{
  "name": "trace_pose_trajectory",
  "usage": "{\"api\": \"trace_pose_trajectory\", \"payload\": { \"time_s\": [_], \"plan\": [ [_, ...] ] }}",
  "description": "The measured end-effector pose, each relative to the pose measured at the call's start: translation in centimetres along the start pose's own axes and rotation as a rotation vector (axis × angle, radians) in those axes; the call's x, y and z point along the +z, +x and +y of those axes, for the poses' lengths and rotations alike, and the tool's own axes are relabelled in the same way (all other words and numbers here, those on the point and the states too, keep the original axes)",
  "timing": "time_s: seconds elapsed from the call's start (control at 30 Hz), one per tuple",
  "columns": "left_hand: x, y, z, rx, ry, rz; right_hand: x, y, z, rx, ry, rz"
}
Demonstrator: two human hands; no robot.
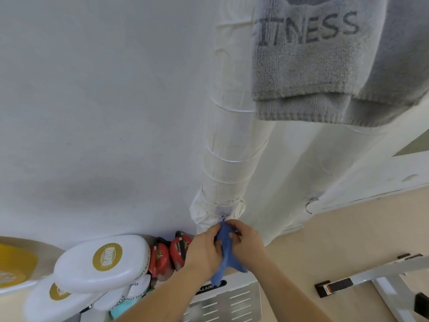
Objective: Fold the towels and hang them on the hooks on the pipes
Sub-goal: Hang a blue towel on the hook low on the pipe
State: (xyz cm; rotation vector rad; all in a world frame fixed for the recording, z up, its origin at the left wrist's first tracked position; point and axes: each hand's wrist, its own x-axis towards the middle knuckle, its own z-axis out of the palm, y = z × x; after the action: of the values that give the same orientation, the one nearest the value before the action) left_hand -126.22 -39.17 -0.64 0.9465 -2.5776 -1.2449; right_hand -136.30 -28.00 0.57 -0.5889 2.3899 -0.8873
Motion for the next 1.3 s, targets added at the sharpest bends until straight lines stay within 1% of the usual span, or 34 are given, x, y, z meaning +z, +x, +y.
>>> {"api": "trace_pose_trajectory", "payload": {
  "time_s": [0.03, 0.07, 0.17, 0.3, 0.4, 0.6, 0.73, 0.87, 0.97, 1.03, 1.1, 1.17, 1.3],
  "plan": [
    [-0.1, 0.3, 0.2, -0.028, -0.067, -0.077, 0.0, -0.1, -0.1, 0.014, 0.025, -0.001],
    [0.0, 0.3, 0.3, -0.035, -0.066, -0.142, 0.1, -0.2, -0.1, 0.028, 0.060, -0.002],
    [-0.5, -0.1, 0.8, -0.024, -0.039, -0.169, 0.3, -0.4, 0.1, 0.081, 0.144, -0.017],
    [-2.2, 0.6, 1.0, 0.021, -0.012, -0.244, 0.3, -0.5, -0.1, 0.067, 0.093, -0.016],
    [-3.3, 1.2, 0.7, 0.048, 0.020, -0.295, -0.3, -0.6, -0.6, 0.058, 0.057, -0.045],
    [-5.0, 1.0, 0.2, 0.095, 0.102, -0.273, -1.0, -1.1, -0.9, 0.005, -0.060, 0.029],
    [-5.1, 0.2, 0.0, 0.098, 0.093, -0.251, -1.3, -1.7, -1.3, -0.023, -0.081, 0.058],
    [-5.7, -0.2, 0.1, 0.115, 0.099, -0.240, -1.7, -1.9, -1.7, 0.009, -0.062, 0.102],
    [-6.2, -0.7, 0.5, 0.148, 0.079, -0.197, -2.1, -2.5, -2.0, 0.019, -0.049, 0.149],
    [-6.4, -1.2, 0.8, 0.174, 0.063, -0.166, -2.2, -3.4, -2.2, 0.029, -0.029, 0.188],
    [-6.6, -2.0, 1.0, 0.202, 0.052, -0.169, -2.3, -4.8, -2.1, 0.050, 0.018, 0.228],
    [-6.6, -3.1, 1.2, 0.246, 0.041, -0.225, -2.1, -6.6, -1.5, 0.088, 0.058, 0.260],
    [-5.6, -6.1, 1.3, 0.342, 0.033, -0.421, -0.9, -12.4, -0.6, 0.206, 0.214, 0.389]
  ]
}}
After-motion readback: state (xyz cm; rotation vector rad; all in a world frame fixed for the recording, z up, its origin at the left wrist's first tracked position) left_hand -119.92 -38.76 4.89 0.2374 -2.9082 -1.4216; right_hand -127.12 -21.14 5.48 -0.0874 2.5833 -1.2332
